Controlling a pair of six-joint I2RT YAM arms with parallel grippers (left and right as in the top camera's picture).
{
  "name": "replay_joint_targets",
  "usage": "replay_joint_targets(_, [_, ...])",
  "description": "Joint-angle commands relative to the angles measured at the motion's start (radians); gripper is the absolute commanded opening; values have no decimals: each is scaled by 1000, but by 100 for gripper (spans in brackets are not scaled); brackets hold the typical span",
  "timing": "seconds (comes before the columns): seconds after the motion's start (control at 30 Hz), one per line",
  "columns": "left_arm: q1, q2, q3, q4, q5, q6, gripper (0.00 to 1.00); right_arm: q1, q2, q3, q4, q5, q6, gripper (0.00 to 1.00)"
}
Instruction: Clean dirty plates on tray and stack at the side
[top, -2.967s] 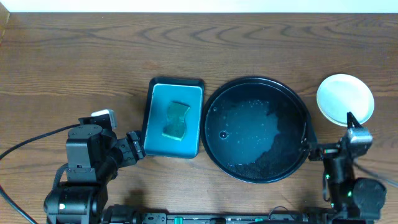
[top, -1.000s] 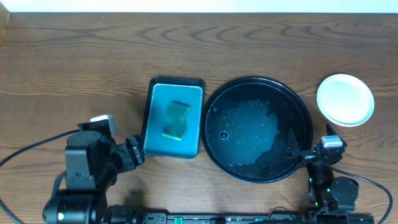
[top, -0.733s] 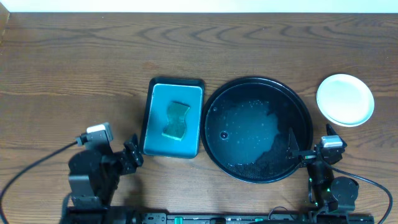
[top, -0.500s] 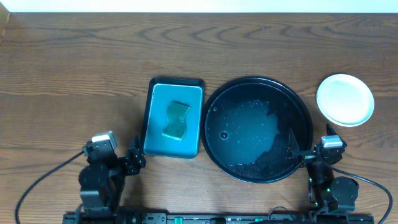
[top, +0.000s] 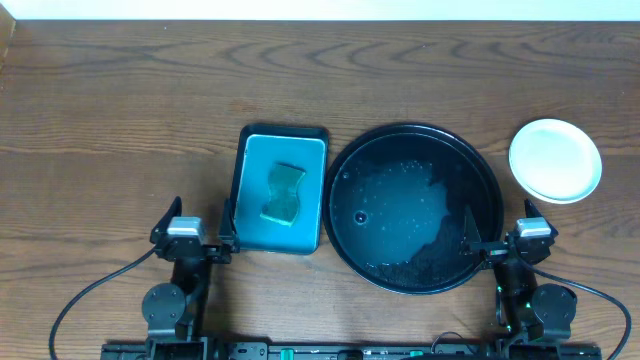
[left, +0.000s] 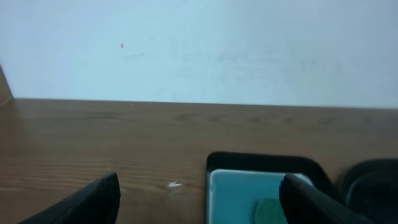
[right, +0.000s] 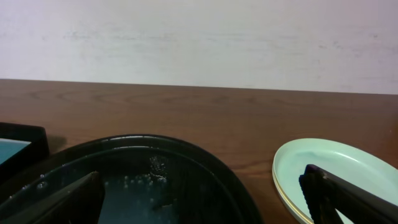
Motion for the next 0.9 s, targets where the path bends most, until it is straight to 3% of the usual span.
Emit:
replay_joint_targets(0.0, [5,-9,-3,-81,28,124,83,9,-6,-1,-4,6,-11,99])
replay_joint_targets(0.07, [5,-9,-3,-143,31,121,82,9,-6,-1,-5,6,-11,99])
replay_joint_targets(0.87, [5,-6,-3,-138,23,121,83,9,-6,-1,-4,6,-11,99])
